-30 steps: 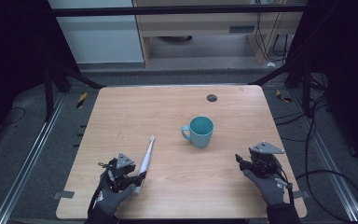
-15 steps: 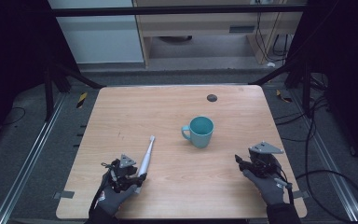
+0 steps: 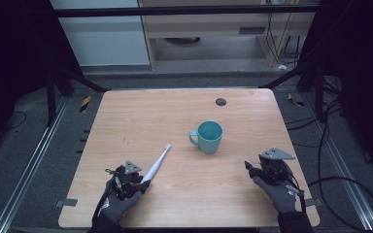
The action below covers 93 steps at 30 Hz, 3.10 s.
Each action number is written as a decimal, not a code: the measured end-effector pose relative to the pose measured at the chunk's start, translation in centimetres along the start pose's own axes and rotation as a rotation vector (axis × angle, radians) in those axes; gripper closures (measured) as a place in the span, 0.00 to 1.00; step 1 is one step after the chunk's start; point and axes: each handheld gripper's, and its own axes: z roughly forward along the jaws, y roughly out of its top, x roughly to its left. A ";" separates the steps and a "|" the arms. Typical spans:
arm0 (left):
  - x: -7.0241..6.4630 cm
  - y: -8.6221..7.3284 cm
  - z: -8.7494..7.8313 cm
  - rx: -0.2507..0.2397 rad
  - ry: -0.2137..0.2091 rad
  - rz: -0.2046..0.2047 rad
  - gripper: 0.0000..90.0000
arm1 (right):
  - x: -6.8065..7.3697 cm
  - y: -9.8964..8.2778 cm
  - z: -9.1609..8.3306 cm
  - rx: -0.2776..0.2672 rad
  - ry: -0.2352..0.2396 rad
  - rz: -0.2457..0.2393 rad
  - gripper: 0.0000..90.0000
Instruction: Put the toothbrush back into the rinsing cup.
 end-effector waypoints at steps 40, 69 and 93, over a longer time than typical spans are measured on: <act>1.1 5.3 -1.3 0.162 -0.107 0.172 0.47 | -0.2 -0.3 0.4 0.031 0.012 -0.010 0.43; 1.1 5.3 1.9 0.374 -0.099 0.195 0.70 | -0.1 -0.2 0.5 0.045 0.007 -0.023 0.44; 1.6 5.7 -1.2 0.179 -0.038 0.124 0.73 | -0.5 -0.3 0.3 0.043 -0.005 -0.013 0.44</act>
